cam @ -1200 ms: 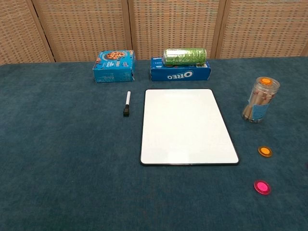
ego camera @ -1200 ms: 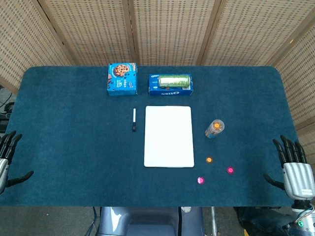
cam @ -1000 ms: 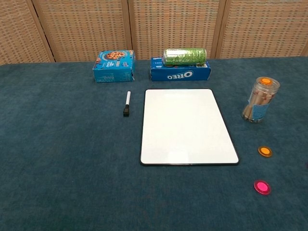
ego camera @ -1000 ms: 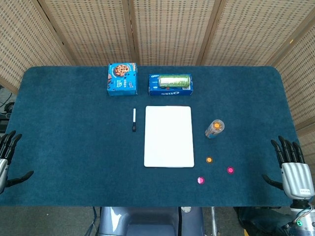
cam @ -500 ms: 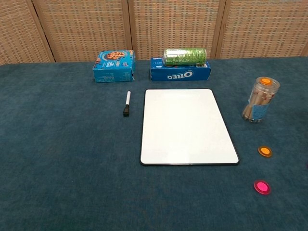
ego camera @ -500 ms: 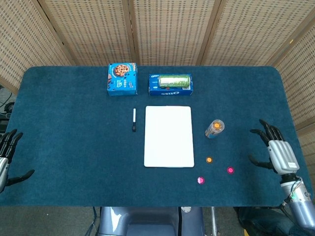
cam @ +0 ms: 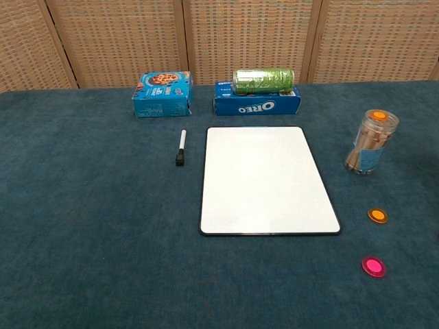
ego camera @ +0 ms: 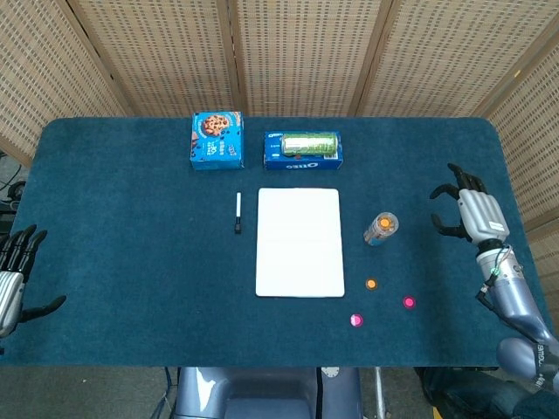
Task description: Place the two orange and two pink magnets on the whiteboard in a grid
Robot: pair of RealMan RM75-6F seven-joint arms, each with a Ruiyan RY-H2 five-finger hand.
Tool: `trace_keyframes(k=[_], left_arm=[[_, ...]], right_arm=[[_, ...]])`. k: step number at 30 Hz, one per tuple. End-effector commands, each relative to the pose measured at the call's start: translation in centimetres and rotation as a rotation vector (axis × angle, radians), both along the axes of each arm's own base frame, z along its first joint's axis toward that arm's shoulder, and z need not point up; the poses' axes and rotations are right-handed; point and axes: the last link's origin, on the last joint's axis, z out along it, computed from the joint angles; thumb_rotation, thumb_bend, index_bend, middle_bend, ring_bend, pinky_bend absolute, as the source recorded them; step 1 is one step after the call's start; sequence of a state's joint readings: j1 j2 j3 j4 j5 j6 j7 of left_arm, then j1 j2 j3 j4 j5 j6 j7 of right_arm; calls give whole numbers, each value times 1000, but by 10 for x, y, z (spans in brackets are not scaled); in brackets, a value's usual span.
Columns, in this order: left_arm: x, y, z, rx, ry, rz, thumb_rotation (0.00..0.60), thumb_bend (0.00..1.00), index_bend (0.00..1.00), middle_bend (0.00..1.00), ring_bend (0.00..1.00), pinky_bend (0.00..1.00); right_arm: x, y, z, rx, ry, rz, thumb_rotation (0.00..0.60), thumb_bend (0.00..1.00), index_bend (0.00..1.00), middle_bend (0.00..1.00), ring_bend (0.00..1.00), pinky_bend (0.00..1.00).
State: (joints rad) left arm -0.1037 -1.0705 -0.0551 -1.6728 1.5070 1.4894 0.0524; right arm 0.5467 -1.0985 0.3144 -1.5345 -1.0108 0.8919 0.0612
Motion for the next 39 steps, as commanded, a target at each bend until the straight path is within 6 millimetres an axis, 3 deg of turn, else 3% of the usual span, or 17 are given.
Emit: trace_keyframes(k=[1, 12, 19, 39], left_arm=[[0, 1, -1, -1, 2, 4, 600, 0, 0, 0, 0, 0], [0, 1, -3, -7, 12, 12, 600, 0, 0, 0, 0, 0], [-1, 0, -1, -2, 7, 9, 600, 0, 0, 0, 0, 0], [0, -1, 2, 2, -6, 6, 600, 0, 0, 0, 0, 0]], right_arm=[[2, -4, -8, 6, -2, 4, 600, 440, 420, 0, 0, 0], [24, -11, -37, 63, -9, 22, 600, 435, 435, 0, 0, 0], [34, -12, -51, 88, 16, 21, 600, 350, 426, 0, 0, 0], [39, -16, -70, 118, 61, -8, 600, 337, 426, 0, 0, 0]])
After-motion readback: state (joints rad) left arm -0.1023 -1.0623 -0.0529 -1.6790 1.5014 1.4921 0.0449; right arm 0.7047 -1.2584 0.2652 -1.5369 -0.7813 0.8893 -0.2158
